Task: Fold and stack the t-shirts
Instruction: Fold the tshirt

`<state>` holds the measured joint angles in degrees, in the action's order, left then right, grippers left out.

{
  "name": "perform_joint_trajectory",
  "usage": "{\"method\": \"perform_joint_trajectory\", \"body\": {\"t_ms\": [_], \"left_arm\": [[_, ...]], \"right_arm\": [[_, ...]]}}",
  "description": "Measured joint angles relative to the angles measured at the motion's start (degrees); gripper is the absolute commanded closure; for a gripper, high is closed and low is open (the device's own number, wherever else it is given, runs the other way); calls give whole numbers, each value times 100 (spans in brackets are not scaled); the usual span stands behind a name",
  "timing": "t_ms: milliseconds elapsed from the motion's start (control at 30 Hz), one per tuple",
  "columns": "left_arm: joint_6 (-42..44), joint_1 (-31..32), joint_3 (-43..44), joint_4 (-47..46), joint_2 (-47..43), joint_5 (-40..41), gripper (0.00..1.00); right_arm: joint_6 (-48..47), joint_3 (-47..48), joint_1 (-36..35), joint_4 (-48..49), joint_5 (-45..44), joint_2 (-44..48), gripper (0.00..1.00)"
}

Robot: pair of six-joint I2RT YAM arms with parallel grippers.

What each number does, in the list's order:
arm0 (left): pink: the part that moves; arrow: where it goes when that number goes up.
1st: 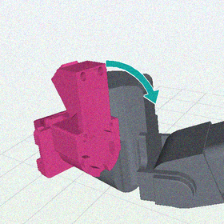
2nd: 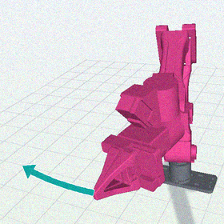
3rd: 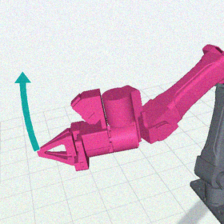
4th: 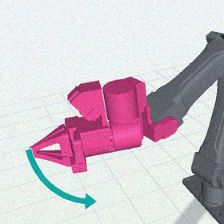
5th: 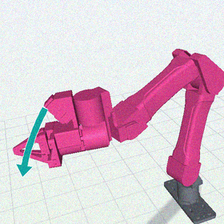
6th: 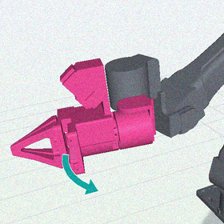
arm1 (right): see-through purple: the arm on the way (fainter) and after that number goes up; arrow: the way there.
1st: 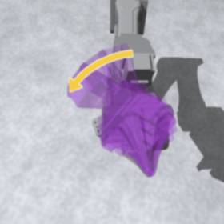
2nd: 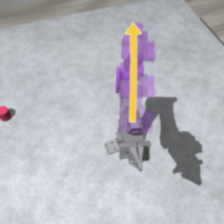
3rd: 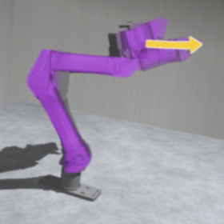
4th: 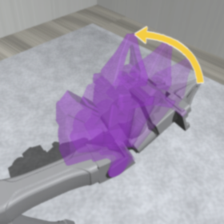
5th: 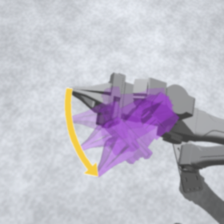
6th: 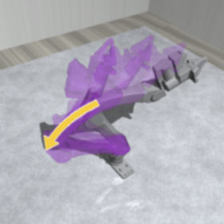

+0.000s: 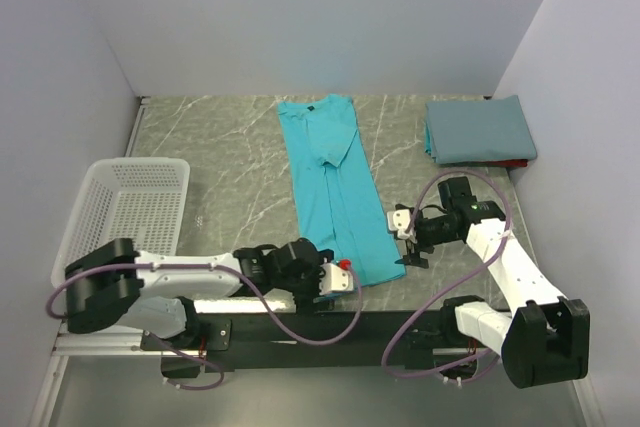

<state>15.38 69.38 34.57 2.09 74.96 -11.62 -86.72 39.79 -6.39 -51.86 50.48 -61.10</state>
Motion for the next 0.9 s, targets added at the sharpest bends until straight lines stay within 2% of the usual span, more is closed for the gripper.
{"method": "perform_joint_trajectory", "body": {"t_ms": [33,200,300,333,400,433,500,533,633,800,900], "left_arm": [[39,63,50,4,179,83,23],[157,210,420,-22,975,452,28],[173,210,459,-55,1126,634,44],[188,212,466,-55,1137,726,57],[221,212,468,-52,1158,837,65],[238,212,468,-44,1165,866,74],[267,212,466,-11,1165,940,83],[293,214,463,0,1165,979,92],[350,225,398,7,1093,1027,95],[363,264,212,105,835,1008,96],[363,299,164,140,778,992,97]], "right_arm": [[-55,0,0,-9,-4,-2,11],[-245,0,2,-15,-9,-2,13],[-323,0,2,-35,0,-2,14],[-348,0,2,-44,0,-2,14],[-424,0,2,-74,-2,-2,14],[-472,0,2,-92,-4,-2,15],[-629,-9,-2,-133,-20,-2,16],[-730,-28,-31,-144,-50,-2,16],[-968,-275,-275,-87,-289,55,17],[-938,-1266,-1635,439,-1003,450,18],[-737,-1519,-2168,688,-1375,518,21]]}}
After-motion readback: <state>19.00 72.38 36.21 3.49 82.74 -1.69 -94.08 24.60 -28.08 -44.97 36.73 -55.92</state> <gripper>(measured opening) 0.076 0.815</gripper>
